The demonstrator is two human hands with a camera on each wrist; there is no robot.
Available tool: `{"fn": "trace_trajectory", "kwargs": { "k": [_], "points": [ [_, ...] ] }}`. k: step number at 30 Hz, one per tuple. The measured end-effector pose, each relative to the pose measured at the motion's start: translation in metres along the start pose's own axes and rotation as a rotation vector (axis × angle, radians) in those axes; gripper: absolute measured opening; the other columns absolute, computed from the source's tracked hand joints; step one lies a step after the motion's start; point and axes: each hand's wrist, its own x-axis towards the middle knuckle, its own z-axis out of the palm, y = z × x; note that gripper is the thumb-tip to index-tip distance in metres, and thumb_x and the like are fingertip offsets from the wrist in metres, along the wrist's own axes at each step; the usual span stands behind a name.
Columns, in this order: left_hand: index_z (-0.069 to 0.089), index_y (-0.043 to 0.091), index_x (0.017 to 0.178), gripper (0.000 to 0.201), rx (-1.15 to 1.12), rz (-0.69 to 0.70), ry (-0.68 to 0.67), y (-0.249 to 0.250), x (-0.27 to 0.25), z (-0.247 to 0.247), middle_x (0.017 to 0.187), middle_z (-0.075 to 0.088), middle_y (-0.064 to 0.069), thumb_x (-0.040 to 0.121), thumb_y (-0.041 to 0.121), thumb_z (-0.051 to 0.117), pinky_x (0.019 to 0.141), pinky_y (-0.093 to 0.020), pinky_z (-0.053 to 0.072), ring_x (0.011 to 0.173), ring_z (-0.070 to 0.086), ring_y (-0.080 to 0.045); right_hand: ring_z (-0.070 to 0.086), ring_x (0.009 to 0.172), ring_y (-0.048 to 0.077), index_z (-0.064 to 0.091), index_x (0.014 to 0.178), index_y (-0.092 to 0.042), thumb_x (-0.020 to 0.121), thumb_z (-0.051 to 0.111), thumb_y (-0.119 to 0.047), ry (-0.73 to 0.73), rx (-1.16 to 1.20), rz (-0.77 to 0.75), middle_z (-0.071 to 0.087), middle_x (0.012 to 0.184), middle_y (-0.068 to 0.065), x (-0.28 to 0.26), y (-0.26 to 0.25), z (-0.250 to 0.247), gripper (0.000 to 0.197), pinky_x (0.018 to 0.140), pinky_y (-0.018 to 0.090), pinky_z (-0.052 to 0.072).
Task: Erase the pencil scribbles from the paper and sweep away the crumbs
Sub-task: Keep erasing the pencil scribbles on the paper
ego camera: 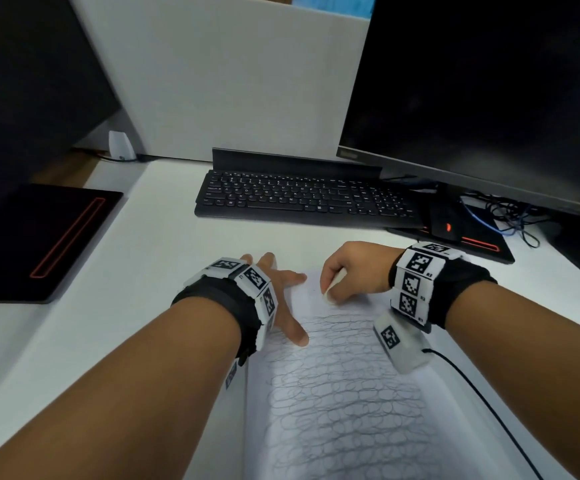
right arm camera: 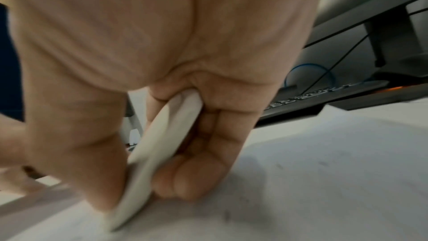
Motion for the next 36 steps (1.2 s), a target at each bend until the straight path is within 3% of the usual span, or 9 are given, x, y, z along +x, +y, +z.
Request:
{"fn": "trace_trajectory", "kwargs": {
  "k": [4,7,11,14,21,28,30,33,36],
  "points": [
    [0.012,0.06,0.146,0.108,-0.009,0.013,-0.01,-0.001,0.0,-0.002,0.157,0.014,-0.001,0.059,0.074,0.075,0.115,-0.056,0.019,0.146,0.006,-0.035,0.063,0.081,0.007,0.074,0.083,-0.03,0.076,0.074,-0.026,-0.095,-0.01,-0.018,0.072,0.086,-0.009,-0.003,-0.003,0.005,0.008,0.074,0.024,0.049],
    [0.012,0.06,0.146,0.107,-0.02,0.017,-0.015,-0.002,-0.002,-0.002,0.158,0.013,-0.002,0.061,0.071,0.076,0.115,-0.058,0.018,0.147,0.003,-0.034,0.064,0.082,0.006,0.074,0.083,-0.031,0.078,0.076,-0.029,0.025,0.009,0.024,0.073,0.087,-0.011,-0.001,0.008,-0.002,0.006,0.072,0.021,0.048],
    [0.013,0.059,0.146,0.109,-0.019,0.014,-0.017,-0.001,-0.003,-0.002,0.158,0.013,-0.002,0.059,0.072,0.076,0.115,-0.058,0.02,0.147,0.007,-0.035,0.06,0.062,-0.002,0.074,0.083,-0.027,0.08,0.077,-0.024,0.02,0.043,0.048,0.069,0.07,-0.014,0.002,0.01,-0.004,0.004,0.056,0.007,0.042],
    [0.015,0.057,0.147,0.108,0.001,0.006,-0.024,0.002,-0.003,-0.004,0.157,0.014,-0.004,0.059,0.071,0.076,0.113,-0.058,0.025,0.145,0.014,-0.036,0.057,0.052,-0.006,0.073,0.08,-0.025,0.08,0.076,-0.019,0.006,0.068,0.057,0.066,0.059,-0.016,0.004,0.007,-0.005,0.007,0.051,0.006,0.04],
    [0.027,0.047,0.147,0.094,-0.023,0.077,-0.039,0.034,-0.004,-0.013,0.152,0.018,-0.011,0.068,0.065,0.075,0.108,-0.055,0.033,0.139,0.026,-0.039,0.059,0.063,0.004,0.073,0.079,-0.022,0.08,0.076,-0.015,0.059,0.129,0.083,0.068,0.072,-0.006,-0.001,0.007,0.0,0.008,0.046,0.005,0.038],
    [0.033,0.049,0.142,0.094,0.039,0.052,0.005,0.035,0.005,-0.008,0.133,0.032,-0.004,0.061,0.073,0.073,0.102,-0.052,0.04,0.128,0.033,-0.035,0.059,0.067,0.0,0.073,0.083,-0.026,0.078,0.074,-0.017,-0.002,0.054,0.075,0.073,0.086,-0.005,-0.008,-0.002,0.005,0.01,0.051,0.011,0.039],
    [0.034,0.049,0.142,0.093,0.047,0.049,0.006,0.036,0.006,-0.007,0.132,0.032,-0.004,0.061,0.074,0.073,0.102,-0.051,0.04,0.127,0.033,-0.034,0.058,0.064,-0.001,0.074,0.084,-0.025,0.078,0.074,-0.017,-0.048,0.059,0.055,0.071,0.082,-0.005,-0.009,-0.004,0.005,0.01,0.047,0.005,0.038],
    [0.029,0.055,0.143,0.094,0.037,0.058,0.006,0.035,0.007,-0.005,0.125,0.031,-0.003,0.061,0.075,0.072,0.102,-0.052,0.04,0.126,0.032,-0.035,0.058,0.067,0.002,0.075,0.086,-0.022,0.079,0.074,-0.017,0.043,0.093,0.091,0.068,0.077,-0.008,-0.009,0.0,-0.001,0.008,0.046,0.005,0.038],
    [0.031,0.052,0.143,0.094,0.037,0.053,0.008,0.034,0.008,-0.004,0.138,0.029,-0.005,0.061,0.075,0.071,0.104,-0.051,0.038,0.13,0.03,-0.036,0.058,0.068,0.002,0.074,0.085,-0.024,0.078,0.074,-0.018,0.004,0.056,0.074,0.068,0.079,-0.008,-0.01,-0.003,0.005,0.01,0.052,0.013,0.04]
  ]
}}
